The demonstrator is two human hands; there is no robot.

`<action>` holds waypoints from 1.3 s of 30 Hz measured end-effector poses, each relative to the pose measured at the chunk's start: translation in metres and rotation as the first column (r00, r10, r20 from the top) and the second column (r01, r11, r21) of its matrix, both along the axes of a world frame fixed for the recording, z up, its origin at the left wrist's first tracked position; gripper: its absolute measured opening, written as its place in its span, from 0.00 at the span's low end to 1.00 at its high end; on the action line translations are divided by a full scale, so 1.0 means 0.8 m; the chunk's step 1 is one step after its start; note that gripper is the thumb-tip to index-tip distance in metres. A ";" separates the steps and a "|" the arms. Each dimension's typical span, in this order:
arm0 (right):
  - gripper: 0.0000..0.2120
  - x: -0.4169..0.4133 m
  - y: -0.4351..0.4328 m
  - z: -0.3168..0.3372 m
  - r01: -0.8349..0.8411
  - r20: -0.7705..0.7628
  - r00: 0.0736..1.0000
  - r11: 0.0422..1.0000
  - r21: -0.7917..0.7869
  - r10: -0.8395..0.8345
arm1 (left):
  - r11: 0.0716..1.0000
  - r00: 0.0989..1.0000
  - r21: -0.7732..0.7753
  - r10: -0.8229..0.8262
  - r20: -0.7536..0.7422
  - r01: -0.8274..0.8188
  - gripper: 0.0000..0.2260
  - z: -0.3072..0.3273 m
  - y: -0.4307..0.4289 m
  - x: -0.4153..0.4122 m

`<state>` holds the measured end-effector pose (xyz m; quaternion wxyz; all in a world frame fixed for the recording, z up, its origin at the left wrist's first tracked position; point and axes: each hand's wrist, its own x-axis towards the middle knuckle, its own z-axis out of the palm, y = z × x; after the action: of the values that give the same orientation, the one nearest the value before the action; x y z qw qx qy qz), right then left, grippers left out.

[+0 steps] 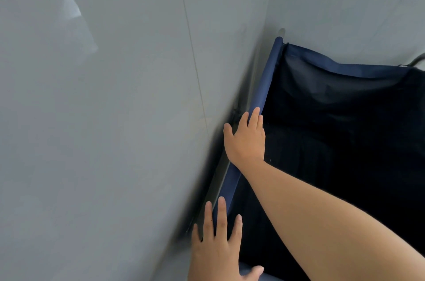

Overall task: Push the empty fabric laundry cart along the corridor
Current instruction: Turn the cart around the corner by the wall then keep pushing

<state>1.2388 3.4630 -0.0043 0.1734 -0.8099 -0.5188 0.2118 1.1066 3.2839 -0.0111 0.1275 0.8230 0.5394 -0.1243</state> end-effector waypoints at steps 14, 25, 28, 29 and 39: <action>0.37 -0.003 0.002 -0.007 -0.001 0.073 0.997 1.000 -0.001 0.001 | 0.998 1.000 0.056 0.007 0.017 -0.008 0.45 0.011 -0.004 0.001; 0.39 0.077 -0.158 0.007 0.013 0.324 0.946 0.999 0.038 -0.025 | 0.974 0.991 0.223 -0.056 0.120 0.028 0.46 0.011 -0.027 -0.012; 0.39 0.108 -0.211 0.014 0.028 0.378 0.925 0.999 0.031 -0.038 | 0.967 0.986 0.254 -0.077 0.148 0.037 0.46 0.016 -0.035 -0.017; 0.39 0.120 -0.229 0.015 0.036 0.395 0.918 0.999 0.031 -0.045 | 0.965 0.984 0.260 -0.085 0.155 0.042 0.46 0.016 -0.036 -0.021; 0.36 0.215 -0.458 0.034 0.311 0.484 0.839 0.949 -0.052 -0.248 | 0.964 0.977 0.223 -0.174 0.126 0.143 0.45 -0.002 -0.040 -0.056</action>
<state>1.4111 3.0969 0.0229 0.0185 -0.9133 -0.4065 0.0137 1.0614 3.2520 -0.0129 0.0672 0.8794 0.4711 -0.0159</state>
